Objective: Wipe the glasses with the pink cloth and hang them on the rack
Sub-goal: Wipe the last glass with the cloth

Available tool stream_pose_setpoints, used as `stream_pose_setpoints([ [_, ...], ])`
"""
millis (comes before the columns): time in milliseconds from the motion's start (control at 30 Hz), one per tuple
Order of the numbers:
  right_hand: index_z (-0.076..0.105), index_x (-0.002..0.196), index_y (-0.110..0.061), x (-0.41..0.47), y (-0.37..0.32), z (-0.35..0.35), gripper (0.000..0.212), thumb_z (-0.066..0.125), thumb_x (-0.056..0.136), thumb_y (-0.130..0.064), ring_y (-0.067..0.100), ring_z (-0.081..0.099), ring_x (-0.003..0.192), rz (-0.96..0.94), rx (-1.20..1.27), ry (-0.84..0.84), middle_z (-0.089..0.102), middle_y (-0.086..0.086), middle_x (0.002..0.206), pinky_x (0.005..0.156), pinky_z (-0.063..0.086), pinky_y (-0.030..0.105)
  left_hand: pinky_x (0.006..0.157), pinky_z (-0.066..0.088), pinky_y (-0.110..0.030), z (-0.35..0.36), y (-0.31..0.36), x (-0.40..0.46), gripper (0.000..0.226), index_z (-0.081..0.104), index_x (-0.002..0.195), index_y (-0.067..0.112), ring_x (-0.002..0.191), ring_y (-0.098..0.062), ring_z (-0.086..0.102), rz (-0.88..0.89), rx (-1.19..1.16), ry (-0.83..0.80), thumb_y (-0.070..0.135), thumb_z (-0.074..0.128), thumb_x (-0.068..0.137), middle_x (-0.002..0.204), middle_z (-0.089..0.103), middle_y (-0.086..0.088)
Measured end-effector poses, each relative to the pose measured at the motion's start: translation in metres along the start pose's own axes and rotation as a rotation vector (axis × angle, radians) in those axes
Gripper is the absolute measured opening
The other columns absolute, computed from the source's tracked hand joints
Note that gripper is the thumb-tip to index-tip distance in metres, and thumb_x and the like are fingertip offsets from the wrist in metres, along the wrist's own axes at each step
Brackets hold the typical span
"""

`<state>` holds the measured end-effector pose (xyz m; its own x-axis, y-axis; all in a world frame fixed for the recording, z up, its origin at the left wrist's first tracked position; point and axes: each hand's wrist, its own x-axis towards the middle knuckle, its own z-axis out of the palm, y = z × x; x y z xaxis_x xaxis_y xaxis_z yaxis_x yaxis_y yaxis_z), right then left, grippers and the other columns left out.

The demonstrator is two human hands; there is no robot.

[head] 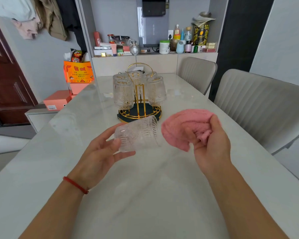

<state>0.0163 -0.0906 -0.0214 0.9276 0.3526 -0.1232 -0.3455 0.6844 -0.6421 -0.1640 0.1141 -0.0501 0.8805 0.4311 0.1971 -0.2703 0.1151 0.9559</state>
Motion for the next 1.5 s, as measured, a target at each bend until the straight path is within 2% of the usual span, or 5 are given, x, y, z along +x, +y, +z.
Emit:
stream_pose_setpoints([
  [300, 0.072, 0.118, -0.010, -0.013, 0.043, 0.012, 0.052, 0.050, 0.098, -0.052, 0.080, 0.043, 0.091, -0.094, -0.506, -0.451, 0.065, 0.042, 0.096, 0.084, 0.045, 0.080, 0.056, 0.051, -0.032, 0.021, -0.001, 0.005, 0.040, 0.070, 0.111, 0.009, 0.075, -0.029, 0.052, -0.249, -0.346, 0.109, 0.036, 0.048, 0.092, 0.105, 0.058, -0.021],
  [500, 0.065, 0.133, -0.013, -0.031, 0.055, 0.014, 0.060, 0.043, 0.097, -0.055, 0.029, 0.060, 0.125, 0.138, -0.263, -0.592, 0.066, 0.019, 0.131, 0.115, 0.037, 0.044, 0.054, 0.048, -0.033, 0.023, -0.004, 0.009, 0.039, 0.078, 0.103, 0.013, 0.076, -0.026, 0.055, -0.214, -0.257, 0.123, 0.033, 0.046, 0.093, 0.102, 0.063, -0.020],
  [667, 0.066, 0.116, -0.020, -0.025, 0.058, 0.009, 0.025, 0.069, 0.091, -0.021, 0.023, 0.067, 0.091, -0.020, -0.485, -0.519, 0.072, 0.004, 0.117, 0.061, 0.049, 0.035, 0.050, 0.046, -0.034, 0.024, -0.006, 0.009, 0.050, 0.063, 0.130, 0.001, 0.069, -0.026, 0.052, -0.201, -0.191, 0.125, 0.034, 0.034, 0.106, 0.099, 0.060, -0.020],
  [1300, 0.076, 0.110, -0.023, -0.021, 0.052, 0.000, 0.022, 0.073, 0.089, -0.024, 0.011, 0.073, 0.089, -0.323, -1.059, -0.522, 0.077, -0.009, 0.097, 0.080, 0.063, 0.042, 0.040, 0.017, -0.016, 0.028, 0.002, -0.002, 0.035, 0.039, 0.065, 0.024, 0.045, -0.014, 0.020, -0.489, 0.270, 0.211, 0.047, 0.033, 0.091, 0.060, 0.043, -0.008],
  [1500, 0.065, 0.087, -0.008, -0.026, 0.053, 0.006, 0.029, 0.060, 0.097, -0.035, 0.019, 0.056, 0.035, -0.177, -1.076, -0.405, 0.059, -0.004, 0.049, 0.040, 0.051, 0.037, 0.044, 0.019, -0.020, 0.052, 0.000, 0.001, 0.034, 0.043, 0.082, 0.024, 0.046, -0.015, 0.023, -0.271, 0.225, 0.316, 0.054, 0.037, 0.098, 0.058, 0.030, -0.001],
])
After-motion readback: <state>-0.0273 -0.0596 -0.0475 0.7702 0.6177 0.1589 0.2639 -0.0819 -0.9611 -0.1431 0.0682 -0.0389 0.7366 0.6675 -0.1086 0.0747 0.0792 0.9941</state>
